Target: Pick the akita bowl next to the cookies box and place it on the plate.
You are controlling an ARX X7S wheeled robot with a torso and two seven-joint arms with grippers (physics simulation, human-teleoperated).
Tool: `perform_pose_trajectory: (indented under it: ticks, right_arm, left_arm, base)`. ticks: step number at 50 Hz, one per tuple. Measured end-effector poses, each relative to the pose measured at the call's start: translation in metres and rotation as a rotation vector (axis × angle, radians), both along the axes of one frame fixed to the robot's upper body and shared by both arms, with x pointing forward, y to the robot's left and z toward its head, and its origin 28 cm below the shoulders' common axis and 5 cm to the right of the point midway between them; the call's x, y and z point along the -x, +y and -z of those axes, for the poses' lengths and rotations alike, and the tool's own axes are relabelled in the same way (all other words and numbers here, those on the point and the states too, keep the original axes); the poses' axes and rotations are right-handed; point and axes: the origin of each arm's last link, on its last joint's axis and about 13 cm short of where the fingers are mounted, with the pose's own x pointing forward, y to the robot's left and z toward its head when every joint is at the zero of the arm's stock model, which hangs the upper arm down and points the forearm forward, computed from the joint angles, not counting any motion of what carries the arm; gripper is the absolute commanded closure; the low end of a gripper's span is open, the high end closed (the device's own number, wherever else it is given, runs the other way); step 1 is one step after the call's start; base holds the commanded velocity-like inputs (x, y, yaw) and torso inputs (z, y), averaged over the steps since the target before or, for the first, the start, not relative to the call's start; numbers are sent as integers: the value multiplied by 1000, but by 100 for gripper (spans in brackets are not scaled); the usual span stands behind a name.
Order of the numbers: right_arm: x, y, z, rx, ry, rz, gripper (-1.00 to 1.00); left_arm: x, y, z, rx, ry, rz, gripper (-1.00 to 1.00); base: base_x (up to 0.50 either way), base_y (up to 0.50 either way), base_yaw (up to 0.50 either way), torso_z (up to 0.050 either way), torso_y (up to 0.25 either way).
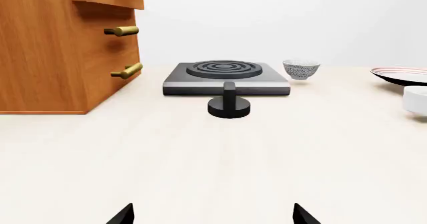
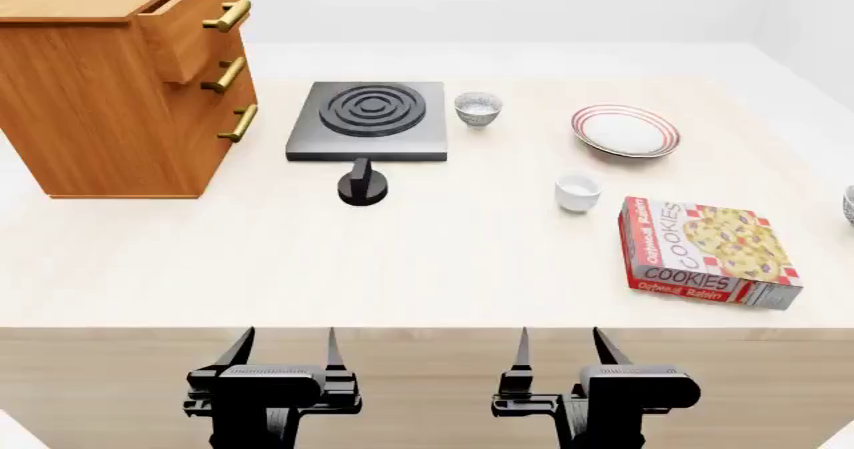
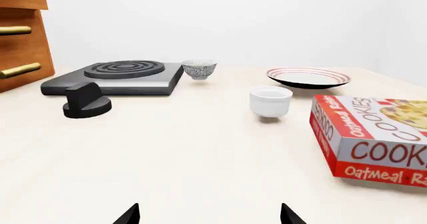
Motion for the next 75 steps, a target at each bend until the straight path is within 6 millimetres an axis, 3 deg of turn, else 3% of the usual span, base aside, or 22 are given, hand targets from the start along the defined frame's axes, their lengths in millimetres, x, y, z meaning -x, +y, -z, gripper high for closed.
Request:
perform_pose_trajectory:
  ticks: [17, 22, 28, 35, 42, 48, 59, 75]
  right_arm:
    - [1, 1, 0, 2, -2, -16, -100]
    - [-2, -1, -8, -4, -20, -4, -100]
    - [-8, -8, -38, -21, -91, 25, -100]
    - [-6, -22, -95, -50, -243, 64, -100]
    - [9, -40, -149, -81, -413, 106, -100]
    - [27, -53, -178, -79, -527, 144, -100]
    - [47, -59, -201, -60, -633, 160, -100]
    - [54, -60, -208, -66, -661, 160, -100]
  left_arm:
    - [0, 0, 1, 4, 2, 4, -100]
    - [-1, 2, -2, 7, -7, -6, -100]
    - [-2, 8, -20, 4, -64, -35, -100]
    - [3, 19, -61, -18, -197, -76, -100]
    - [19, 31, -106, -46, -353, -133, -100]
    - [36, 43, -135, -67, -463, -195, -100]
    - [55, 51, -161, -97, -569, -260, -100]
    - [64, 54, -172, -114, -617, -292, -100]
  base:
    - [0, 0, 0, 0, 0]
    - [0, 0, 0, 0, 0]
    - [0, 0, 0, 0, 0]
    - [0, 0, 0, 0, 0]
    - [0, 0, 0, 0, 0]
    - [0, 0, 0, 0, 0]
    - [0, 0, 0, 0, 0]
    - [0, -377, 0, 0, 0]
